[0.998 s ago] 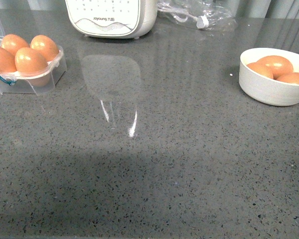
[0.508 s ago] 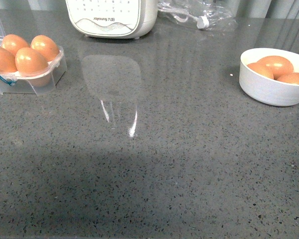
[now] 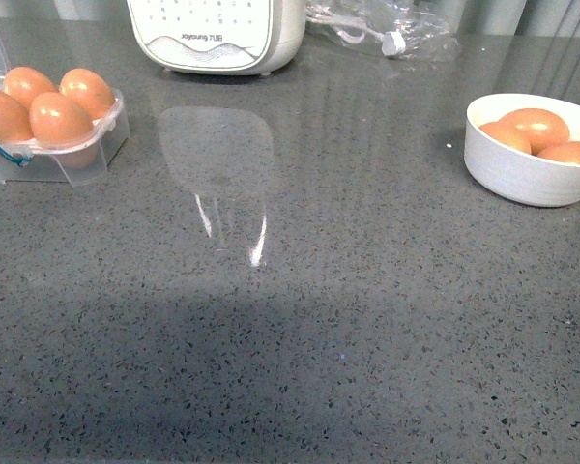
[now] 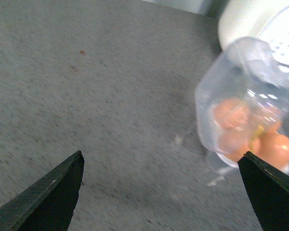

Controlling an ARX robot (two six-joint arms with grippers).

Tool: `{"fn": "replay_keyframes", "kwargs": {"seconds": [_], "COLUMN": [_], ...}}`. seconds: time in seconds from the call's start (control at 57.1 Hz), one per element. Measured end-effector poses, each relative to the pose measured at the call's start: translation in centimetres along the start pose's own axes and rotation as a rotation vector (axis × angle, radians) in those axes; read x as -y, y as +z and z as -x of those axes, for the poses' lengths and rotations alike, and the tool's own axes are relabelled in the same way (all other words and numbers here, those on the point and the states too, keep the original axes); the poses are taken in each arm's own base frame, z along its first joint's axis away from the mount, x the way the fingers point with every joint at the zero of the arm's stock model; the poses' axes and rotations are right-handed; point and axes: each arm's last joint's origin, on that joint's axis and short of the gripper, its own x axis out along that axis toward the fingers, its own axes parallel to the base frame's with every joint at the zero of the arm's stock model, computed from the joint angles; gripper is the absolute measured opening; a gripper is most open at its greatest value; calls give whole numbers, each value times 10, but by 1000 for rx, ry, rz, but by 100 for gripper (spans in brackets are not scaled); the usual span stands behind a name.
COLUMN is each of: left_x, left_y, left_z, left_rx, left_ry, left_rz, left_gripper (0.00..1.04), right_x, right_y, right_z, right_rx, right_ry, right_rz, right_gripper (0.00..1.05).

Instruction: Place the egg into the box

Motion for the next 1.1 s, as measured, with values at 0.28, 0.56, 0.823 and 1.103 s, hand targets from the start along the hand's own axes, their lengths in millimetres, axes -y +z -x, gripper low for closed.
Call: {"fn": "replay_keyframes", "kwargs": {"seconds": [0.28, 0.56, 0.823, 1.103], "left_x": [-36, -32, -5, 27], "left_y": [27, 25, 26, 14], "left_z": [-45, -75, -91, -99], "left_rx": [-23, -63, -38, -48], "left_ry": [94, 67, 1, -65], "left_rz": [-45, -79, -96, -81], "left_gripper": [98, 98, 98, 98], "right_x": [0, 0, 0, 0], "right_y": [0, 0, 0, 0], "right_z": [0, 0, 0, 0], "right_rx": [0, 0, 0, 0], "right_ry": [0, 0, 0, 0], "right_rz": [0, 0, 0, 0], "right_gripper": [97, 97, 97, 97]}}
